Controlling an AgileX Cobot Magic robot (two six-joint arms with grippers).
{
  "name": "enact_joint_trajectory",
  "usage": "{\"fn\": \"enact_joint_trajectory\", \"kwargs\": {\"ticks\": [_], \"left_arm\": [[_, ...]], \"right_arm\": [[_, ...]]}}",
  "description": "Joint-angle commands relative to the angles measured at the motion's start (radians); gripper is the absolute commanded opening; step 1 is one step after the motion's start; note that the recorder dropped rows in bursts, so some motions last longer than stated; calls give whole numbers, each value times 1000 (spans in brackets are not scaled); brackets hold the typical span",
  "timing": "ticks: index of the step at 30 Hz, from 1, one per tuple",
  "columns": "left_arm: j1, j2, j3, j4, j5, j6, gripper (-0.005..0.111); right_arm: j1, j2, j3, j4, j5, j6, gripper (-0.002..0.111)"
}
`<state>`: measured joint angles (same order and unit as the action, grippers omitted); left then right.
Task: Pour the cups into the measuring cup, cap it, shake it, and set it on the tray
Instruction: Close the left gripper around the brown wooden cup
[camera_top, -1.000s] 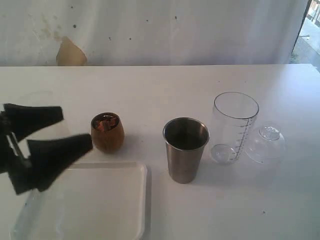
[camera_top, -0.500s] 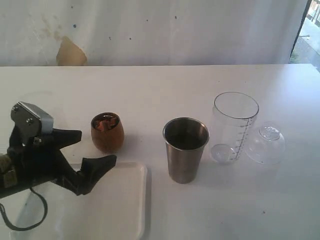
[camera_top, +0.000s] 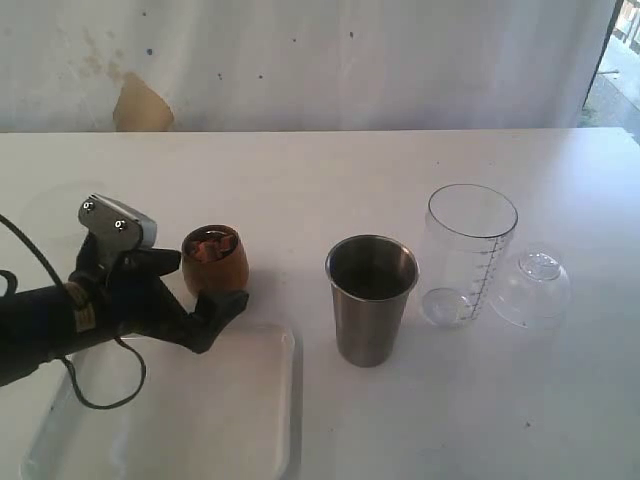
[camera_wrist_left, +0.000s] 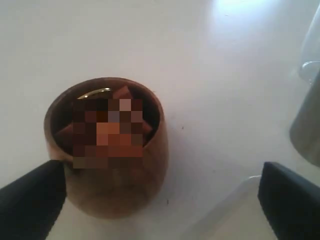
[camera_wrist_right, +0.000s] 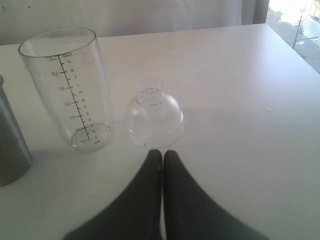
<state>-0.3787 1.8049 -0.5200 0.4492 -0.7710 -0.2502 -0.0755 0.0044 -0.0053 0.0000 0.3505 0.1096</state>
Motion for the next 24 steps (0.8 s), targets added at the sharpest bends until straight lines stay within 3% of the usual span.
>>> {"fn": "enact_joint_trajectory", "kwargs": {"ticks": [1,24], "left_arm": [[-8,34,-12,-93,-2,81,105],[-6,250,-202,-121,-21,147,105]], "right_arm": [[-4,-4,5,0,0,0,0],[-4,-4,5,0,0,0,0]]}}
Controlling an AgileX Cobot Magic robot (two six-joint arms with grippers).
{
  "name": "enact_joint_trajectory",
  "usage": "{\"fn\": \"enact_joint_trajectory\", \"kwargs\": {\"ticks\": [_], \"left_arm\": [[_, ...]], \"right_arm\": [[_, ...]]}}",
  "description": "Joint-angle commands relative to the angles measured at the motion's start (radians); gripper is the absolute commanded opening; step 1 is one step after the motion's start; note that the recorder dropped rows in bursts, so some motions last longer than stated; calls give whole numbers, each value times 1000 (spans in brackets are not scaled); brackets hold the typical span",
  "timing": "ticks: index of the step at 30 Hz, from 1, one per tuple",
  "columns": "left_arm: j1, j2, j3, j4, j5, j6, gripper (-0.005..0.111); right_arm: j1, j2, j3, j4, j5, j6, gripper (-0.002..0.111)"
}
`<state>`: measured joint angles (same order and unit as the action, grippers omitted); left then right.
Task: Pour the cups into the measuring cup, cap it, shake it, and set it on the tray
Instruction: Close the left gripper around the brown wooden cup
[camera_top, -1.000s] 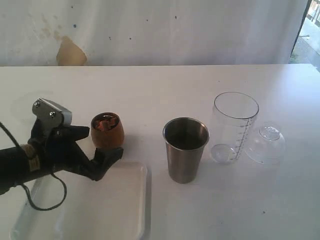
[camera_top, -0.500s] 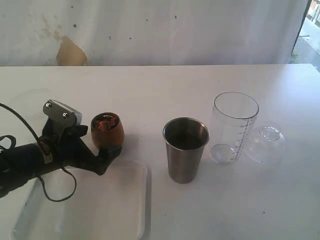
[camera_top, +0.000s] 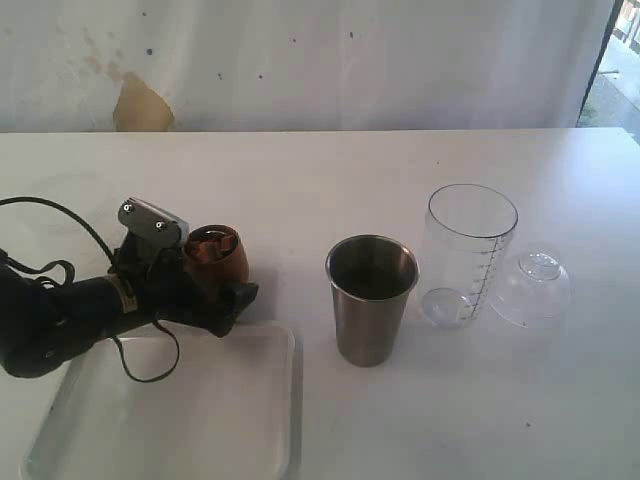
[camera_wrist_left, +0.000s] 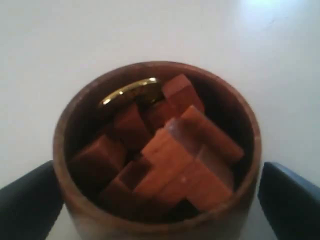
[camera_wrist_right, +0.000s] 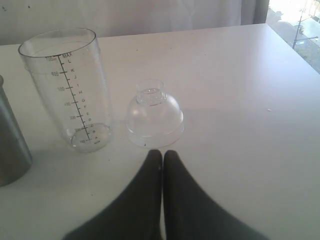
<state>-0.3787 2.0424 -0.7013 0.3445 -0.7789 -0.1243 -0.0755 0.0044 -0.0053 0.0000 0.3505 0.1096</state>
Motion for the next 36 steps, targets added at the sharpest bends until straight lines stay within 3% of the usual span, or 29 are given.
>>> {"fn": "enact_joint_trajectory", "kwargs": {"ticks": [1,19,36], "left_arm": [[-6,17,-27,-16,-13,25,105],[-6,48,-57,-41,-12,-14,105],[-6,78,-57,-72,-101,1,104]], "right_arm": [[-4,-4,5,0,0,0,0],[-4,-4,5,0,0,0,0],[-4,-4,5,0,0,0,0]]}}
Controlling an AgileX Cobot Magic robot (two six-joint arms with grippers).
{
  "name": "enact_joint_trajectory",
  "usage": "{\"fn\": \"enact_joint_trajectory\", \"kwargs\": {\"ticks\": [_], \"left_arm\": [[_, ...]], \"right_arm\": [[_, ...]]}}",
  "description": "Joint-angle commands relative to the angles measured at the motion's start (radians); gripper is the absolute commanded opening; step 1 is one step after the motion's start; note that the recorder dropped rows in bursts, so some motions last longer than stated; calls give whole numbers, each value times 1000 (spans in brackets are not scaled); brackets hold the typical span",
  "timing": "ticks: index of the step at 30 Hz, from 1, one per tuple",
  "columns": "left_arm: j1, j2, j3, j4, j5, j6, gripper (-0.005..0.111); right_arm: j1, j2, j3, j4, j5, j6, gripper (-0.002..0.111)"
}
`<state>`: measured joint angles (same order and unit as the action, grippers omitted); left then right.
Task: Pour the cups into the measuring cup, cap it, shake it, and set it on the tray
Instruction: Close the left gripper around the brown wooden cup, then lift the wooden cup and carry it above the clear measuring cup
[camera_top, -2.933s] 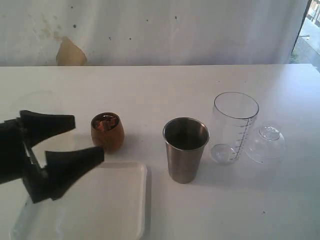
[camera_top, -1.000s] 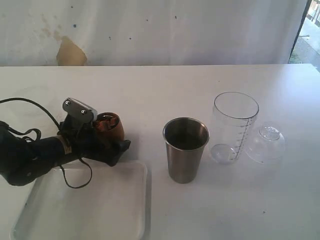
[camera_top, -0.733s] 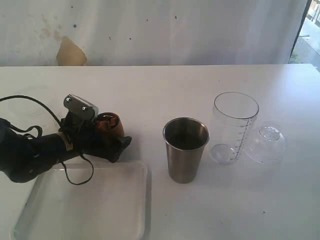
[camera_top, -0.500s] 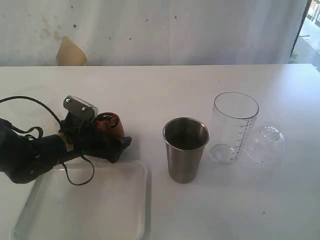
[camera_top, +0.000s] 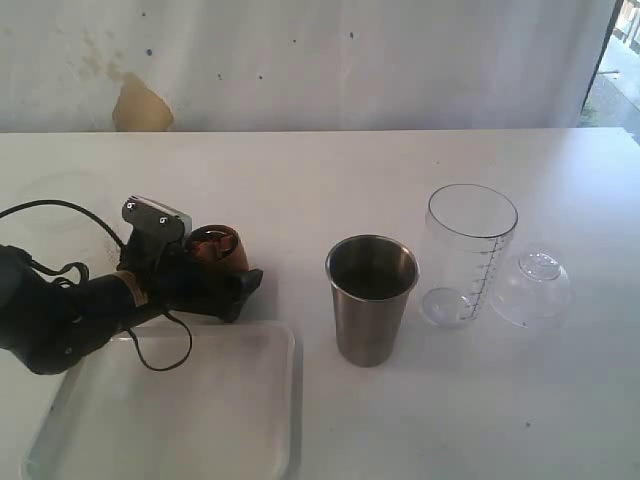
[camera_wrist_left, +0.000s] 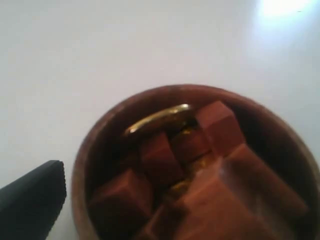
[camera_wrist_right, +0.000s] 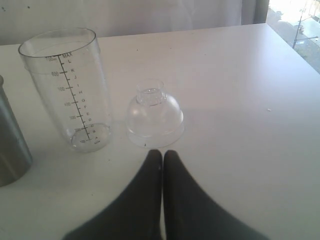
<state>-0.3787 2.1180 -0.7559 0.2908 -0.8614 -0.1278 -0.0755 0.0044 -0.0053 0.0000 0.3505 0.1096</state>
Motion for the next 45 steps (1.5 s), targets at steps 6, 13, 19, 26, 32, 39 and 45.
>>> {"fn": "enact_joint_trajectory", "kwargs": {"ticks": [6,13,19,26,32,39,45], "left_arm": [[-6,3,-2,-16,-7,-35,50],[-6,-5,-2,53,-74,-36,0],[-6,-79,-51,69,-24,-54,0],[-13,-197,-285,212,178,-314,0],[-132,-155,-629,341,469,-452,0],[-252,-104,-691,452,471,-414,0],[-302,-64,-745,474,501,-391,0]], "right_arm": [[-4,-4,5,0,0,0,0],[-4,-4,5,0,0,0,0],[-4,-4,5,0,0,0,0],[-4,-4,5,0,0,0,0],[-4,-4,5,0,0,0,0],[-4,-4,5,0,0,0,0],[-4,-4,5,0,0,0,0]]}}
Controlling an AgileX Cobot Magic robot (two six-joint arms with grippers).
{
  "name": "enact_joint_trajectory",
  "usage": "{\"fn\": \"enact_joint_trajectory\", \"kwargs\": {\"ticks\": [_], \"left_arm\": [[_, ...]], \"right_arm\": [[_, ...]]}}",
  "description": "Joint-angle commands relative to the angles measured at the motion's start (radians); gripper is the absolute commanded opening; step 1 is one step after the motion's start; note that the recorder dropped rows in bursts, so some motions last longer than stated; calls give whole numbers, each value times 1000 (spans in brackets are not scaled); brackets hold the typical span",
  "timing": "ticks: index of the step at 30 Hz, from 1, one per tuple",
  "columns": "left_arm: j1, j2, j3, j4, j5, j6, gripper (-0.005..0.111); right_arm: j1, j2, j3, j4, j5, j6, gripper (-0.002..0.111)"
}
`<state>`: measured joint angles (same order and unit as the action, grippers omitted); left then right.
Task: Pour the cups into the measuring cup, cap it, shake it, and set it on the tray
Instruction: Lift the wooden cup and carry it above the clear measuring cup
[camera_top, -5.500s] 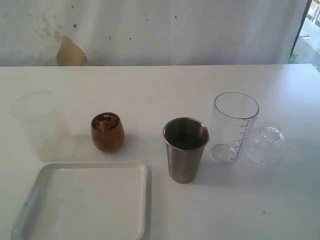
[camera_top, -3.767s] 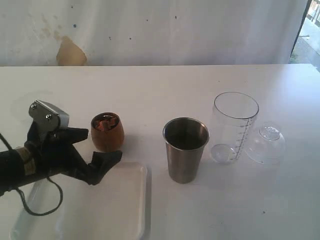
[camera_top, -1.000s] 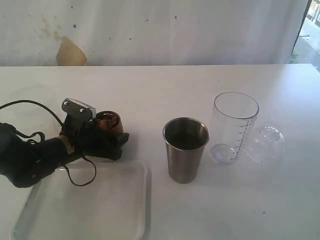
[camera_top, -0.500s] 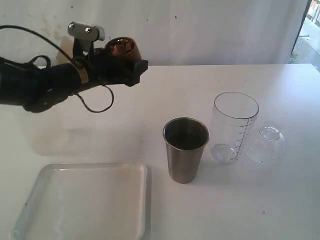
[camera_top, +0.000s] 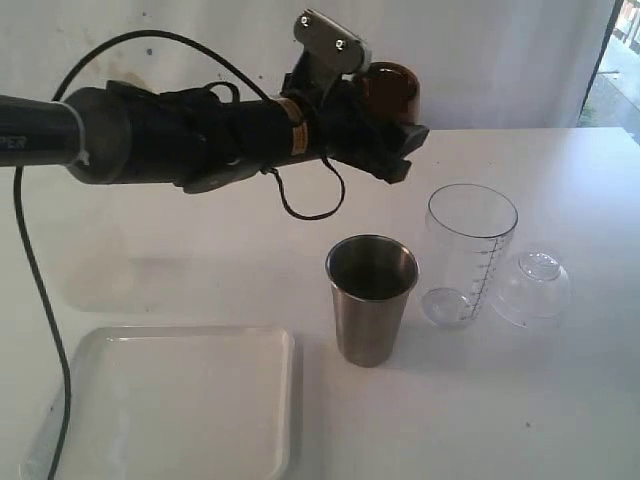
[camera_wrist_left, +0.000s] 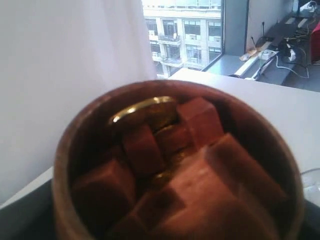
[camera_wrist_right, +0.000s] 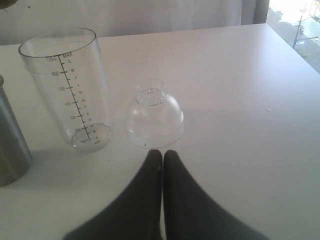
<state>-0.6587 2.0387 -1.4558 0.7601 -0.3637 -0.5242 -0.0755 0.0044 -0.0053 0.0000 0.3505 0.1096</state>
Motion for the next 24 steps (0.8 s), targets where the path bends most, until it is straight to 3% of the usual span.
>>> {"fn": "enact_joint_trajectory", "kwargs": {"ticks": [1,8,16,24], "left_arm": [[-27,27,-59,5,9,6,0],[-63,87,-151,5,75,9,0],[-86,115,-198,5,90,186,0],[-102,115,-233,5,123,217,0]], "right_arm": [[-4,-4,5,0,0,0,0],[-4,-4,5,0,0,0,0],[-4,-4,5,0,0,0,0],[-4,-4,5,0,0,0,0]]}}
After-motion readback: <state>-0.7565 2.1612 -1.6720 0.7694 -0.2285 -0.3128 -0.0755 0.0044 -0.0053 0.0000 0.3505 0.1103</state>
